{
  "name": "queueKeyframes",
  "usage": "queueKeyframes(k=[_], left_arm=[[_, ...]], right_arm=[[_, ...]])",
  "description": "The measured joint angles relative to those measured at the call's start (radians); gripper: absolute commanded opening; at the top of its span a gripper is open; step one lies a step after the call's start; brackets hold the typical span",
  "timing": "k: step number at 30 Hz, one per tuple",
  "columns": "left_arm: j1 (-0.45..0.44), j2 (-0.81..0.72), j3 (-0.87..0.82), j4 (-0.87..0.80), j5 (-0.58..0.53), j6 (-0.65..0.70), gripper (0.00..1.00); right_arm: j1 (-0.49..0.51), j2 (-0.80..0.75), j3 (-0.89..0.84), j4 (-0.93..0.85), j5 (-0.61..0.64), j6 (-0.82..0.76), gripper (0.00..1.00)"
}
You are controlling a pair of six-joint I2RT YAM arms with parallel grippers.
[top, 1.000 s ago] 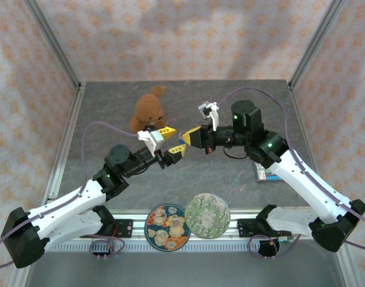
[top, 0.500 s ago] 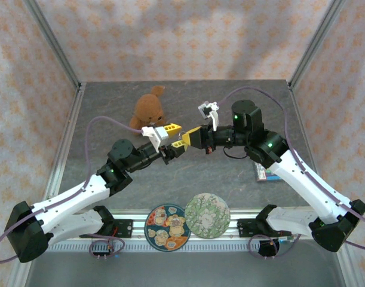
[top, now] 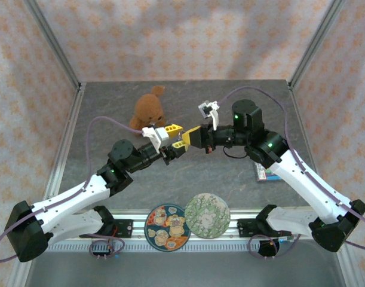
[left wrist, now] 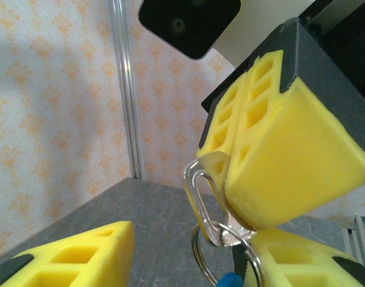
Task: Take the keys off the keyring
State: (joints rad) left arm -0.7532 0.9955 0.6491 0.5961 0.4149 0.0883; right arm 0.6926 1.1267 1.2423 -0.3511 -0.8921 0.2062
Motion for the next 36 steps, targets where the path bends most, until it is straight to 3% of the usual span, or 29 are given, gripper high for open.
queueKeyframes(k=[6,14,23,27,32,36], left_arm=[[-0.006,0.000,0.000,0.000,0.000,0.000,0.44],[-0.011,-0.001,-0.001,0.000,-0.003,0.001,0.28],[-0.011,-0.024,-0.003,0.000,-0.004,0.008,0.18],[-0.011,-0.035,-0.003,-0.003,-0.004,0.008,0.18],[-0.011,-0.042,-0.005,-0.005,-0.005,0.009,0.30],[-0.011,-0.043,-0.014,-0.007,-0.005,0.006,0.31]], right_arm=[[0.000,0.000,0.002,0.001,0.005,0.007,0.00],[0.000,-0.001,0.002,0.001,0.005,0.011,0.00],[-0.003,-0.003,0.002,0.001,0.009,0.011,0.00],[-0.006,-0.007,0.002,0.006,0.013,0.012,0.00],[-0.008,-0.008,0.002,0.009,0.015,0.016,0.00],[-0.009,-0.008,0.002,0.009,0.021,0.019,0.00]])
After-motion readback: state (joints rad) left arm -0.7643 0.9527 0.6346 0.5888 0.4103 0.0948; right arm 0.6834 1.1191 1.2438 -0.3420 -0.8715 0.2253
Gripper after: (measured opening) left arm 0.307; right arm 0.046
